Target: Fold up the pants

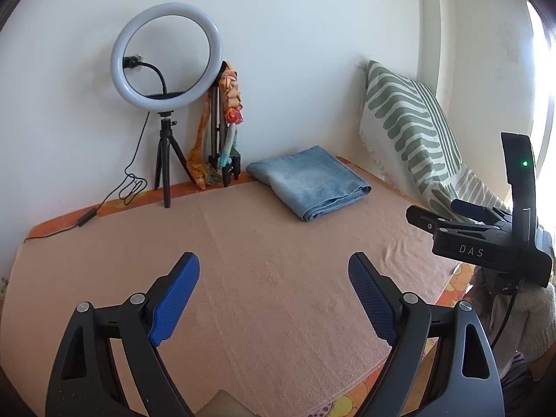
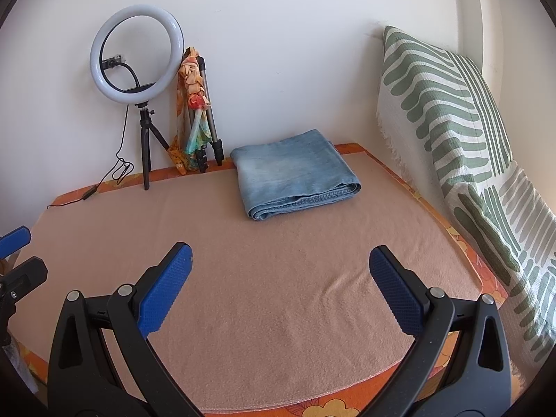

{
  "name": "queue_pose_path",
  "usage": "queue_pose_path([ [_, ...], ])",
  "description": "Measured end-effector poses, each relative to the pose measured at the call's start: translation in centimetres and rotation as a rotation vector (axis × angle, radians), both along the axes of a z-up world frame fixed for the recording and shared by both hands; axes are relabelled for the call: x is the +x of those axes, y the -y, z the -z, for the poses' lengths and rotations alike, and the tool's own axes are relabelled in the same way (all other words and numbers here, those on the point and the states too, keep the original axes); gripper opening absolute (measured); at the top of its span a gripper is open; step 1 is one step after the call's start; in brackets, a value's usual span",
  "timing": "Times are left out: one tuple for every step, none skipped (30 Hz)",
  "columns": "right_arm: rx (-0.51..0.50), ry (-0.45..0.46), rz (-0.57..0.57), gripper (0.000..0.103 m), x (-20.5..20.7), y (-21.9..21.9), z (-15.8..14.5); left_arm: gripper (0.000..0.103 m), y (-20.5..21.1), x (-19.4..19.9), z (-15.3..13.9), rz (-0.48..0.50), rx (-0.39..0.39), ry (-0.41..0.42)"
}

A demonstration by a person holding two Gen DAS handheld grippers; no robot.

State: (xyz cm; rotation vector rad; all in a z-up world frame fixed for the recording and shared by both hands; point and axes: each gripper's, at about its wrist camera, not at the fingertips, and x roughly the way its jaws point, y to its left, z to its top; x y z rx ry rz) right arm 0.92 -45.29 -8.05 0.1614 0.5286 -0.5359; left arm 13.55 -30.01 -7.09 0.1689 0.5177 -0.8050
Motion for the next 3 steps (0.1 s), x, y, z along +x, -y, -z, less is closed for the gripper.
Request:
queue_pose_path([
  [0.002,0.001,0.000,0.103,-0.03,-0.01,0.00,0.088,0.00,-0.11,-0.03,0.005,-0.002,0.008],
  [0.004,0.001,-0.002,0.103,0.07,0.21,0.00,0.088,0.00,-0.24,-0.07,0.008,-0.003,0.014],
  [0.004,0.000,-0.002,0.103,0.08,0.24,0.01,0.088,-0.01,-0.28,-0.10,0.011,0.000,0.017],
])
